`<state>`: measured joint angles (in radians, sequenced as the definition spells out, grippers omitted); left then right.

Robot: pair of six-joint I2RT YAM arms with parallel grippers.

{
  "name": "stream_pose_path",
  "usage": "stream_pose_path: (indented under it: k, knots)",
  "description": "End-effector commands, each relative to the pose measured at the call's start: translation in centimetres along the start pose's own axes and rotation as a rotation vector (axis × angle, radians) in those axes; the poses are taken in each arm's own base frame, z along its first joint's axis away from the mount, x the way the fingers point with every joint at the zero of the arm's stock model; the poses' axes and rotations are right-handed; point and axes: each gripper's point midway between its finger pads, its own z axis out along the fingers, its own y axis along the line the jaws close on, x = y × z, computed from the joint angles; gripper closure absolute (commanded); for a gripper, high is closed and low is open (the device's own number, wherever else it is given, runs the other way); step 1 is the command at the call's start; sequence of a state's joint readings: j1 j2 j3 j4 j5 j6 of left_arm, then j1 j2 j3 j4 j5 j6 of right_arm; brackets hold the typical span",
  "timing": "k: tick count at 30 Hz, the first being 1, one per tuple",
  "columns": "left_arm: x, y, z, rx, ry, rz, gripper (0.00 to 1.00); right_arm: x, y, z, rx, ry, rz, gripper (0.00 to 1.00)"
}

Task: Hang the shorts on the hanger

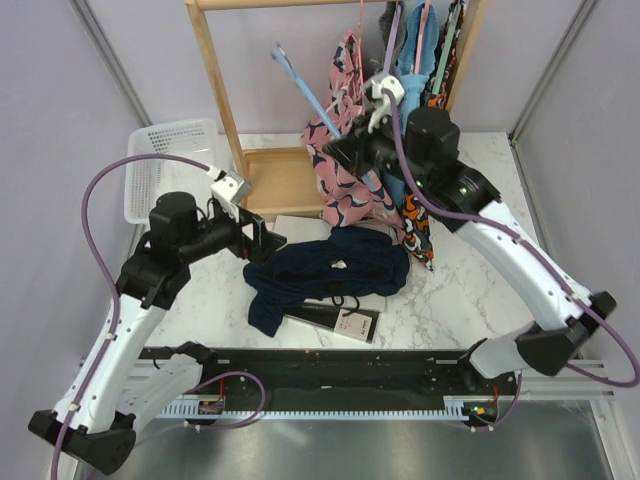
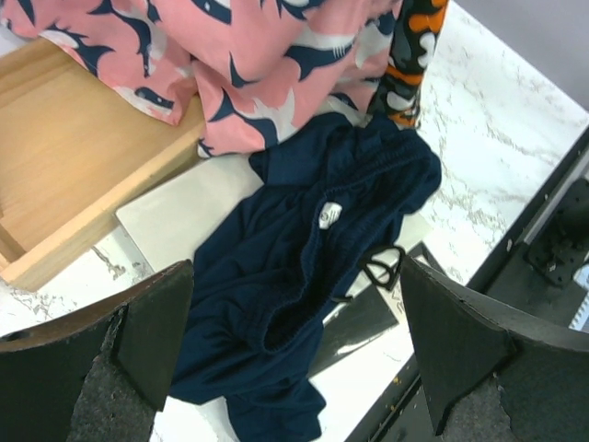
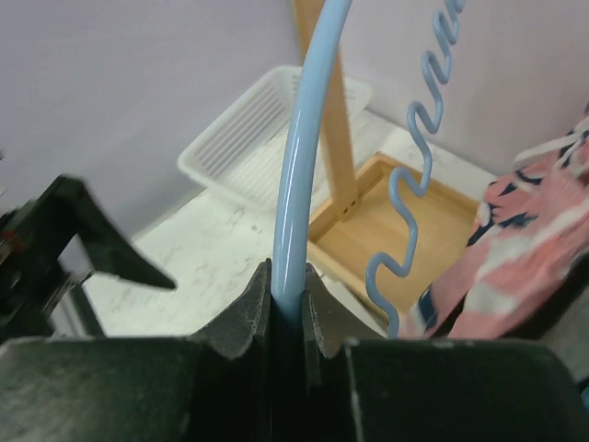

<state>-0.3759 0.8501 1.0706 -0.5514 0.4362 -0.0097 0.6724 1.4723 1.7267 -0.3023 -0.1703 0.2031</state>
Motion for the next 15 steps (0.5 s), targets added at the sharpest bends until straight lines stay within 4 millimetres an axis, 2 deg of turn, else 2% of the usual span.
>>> stream_pose_path:
  k: [1, 2, 3, 5, 6, 7, 8, 9, 10, 11, 12, 13, 14, 15]
  knots:
    - [0.7, -1.4, -1.9, 0.059, -0.015, 0.106, 0.01, 1.0, 4.6, -6.0, -0.215, 0.007, -0.041, 1.0]
    - [0.9, -1.5, -2.1, 0.058, -0.033, 0.118, 0.01, 1.0, 5.5, -7.7, -0.26, 0.003, -0.064, 1.0]
    - [0.7, -1.1, -2.5, 0.02, -0.062, 0.129, 0.01, 3.4, 5.5, -8.2, -0.276, 0.067, -0.055, 1.0]
    - [0.7, -0.6, -3.3, -0.024, -0.114, 0.167, 0.01, 4.8, 5.9, -10.1, -0.302, 0.097, -0.063, 1.0]
    - [0.8, -0.7, -3.5, -0.026, -0.123, 0.19, 0.01, 7.4, 5.5, -10.6, -0.3, 0.161, -0.059, 1.0]
    - [1.3, -0.9, -3.7, -0.001, -0.119, 0.264, 0.01, 8.3, 5.5, -11.3, -0.308, 0.175, -0.067, 1.0]
    - [2.0, -1.7, -4.4, 0.032, -0.13, 0.329, 0.01, 8.3, 5.9, -12.8, -0.319, 0.159, -0.082, 1.0]
    - [2.0, -1.6, -4.9, 0.019, -0.153, 0.388, 0.01, 10.4, 5.9, -13.4, -0.339, 0.197, -0.085, 1.0]
    - [1.8, -1.3, -5.5, -0.012, -0.189, 0.478, 0.0, 11.1, 6.2, -14.2, -0.362, 0.2, -0.091, 1.0]
    - [2.3, -1.6, -6.4, -0.018, -0.223, 0.559, 0.0, 10.7, 6.7, -15.7, -0.381, 0.169, -0.109, 1.0]
    - [2.7, -2.7, -6.8, 0.032, -0.242, 0.639, 0.0, 12.3, 6.9, -16.3, -0.409, 0.191, -0.115, 1.0]
    - [3.0, -2.9, -7.1, 0.046, -0.252, 0.745, 0.0, 12.6, 7.1, -17.0, -0.428, 0.19, -0.125, 1.0]
    - [3.4, -3.2, -7.2, 0.06, -0.248, 0.775, 0.0, 12.6, 7.7, -18.2, -0.461, 0.178, -0.136, 1.0]
    - [4.3, -3.4, -7.1, 0.089, -0.219, 0.785, 0.0, 13.6, 8.0, -18.8, -0.494, 0.199, -0.158, 1.0]
